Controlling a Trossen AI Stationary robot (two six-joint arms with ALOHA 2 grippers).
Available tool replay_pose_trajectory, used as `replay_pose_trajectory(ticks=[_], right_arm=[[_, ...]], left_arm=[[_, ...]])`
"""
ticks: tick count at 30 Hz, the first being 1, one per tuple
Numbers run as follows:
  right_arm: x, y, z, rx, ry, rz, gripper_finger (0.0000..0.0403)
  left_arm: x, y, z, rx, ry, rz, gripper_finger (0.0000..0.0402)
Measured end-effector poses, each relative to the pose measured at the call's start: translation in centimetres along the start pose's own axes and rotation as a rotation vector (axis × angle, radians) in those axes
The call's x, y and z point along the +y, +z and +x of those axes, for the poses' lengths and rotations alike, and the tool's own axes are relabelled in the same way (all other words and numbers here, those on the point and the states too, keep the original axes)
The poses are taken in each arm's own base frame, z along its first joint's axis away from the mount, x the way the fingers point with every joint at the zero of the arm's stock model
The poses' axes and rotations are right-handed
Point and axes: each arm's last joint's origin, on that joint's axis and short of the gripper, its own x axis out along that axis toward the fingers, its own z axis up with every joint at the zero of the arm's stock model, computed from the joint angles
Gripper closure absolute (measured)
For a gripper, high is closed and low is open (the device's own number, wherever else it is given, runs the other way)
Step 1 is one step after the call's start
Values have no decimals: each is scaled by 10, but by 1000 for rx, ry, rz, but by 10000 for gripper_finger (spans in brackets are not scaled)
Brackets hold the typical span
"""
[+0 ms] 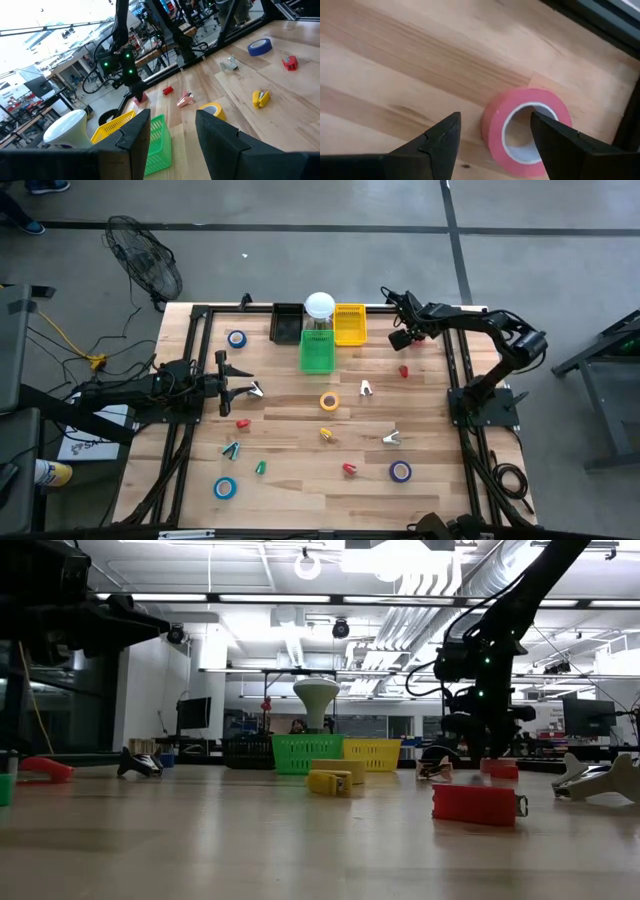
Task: Pick and place Stapler, Stapler remover, tape
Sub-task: Put the pink tape into the yellow bin
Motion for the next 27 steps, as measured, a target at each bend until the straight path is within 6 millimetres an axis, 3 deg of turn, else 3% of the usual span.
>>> replay_pose_trajectory(ticks=[22, 27], right_arm=[[2, -3, 0, 45, 79, 13, 171], [2, -4, 0, 53, 80, 19, 197]], left_arm=[[0, 0, 0, 0, 0, 0, 247], [0, 0, 0, 0, 0, 0, 247]])
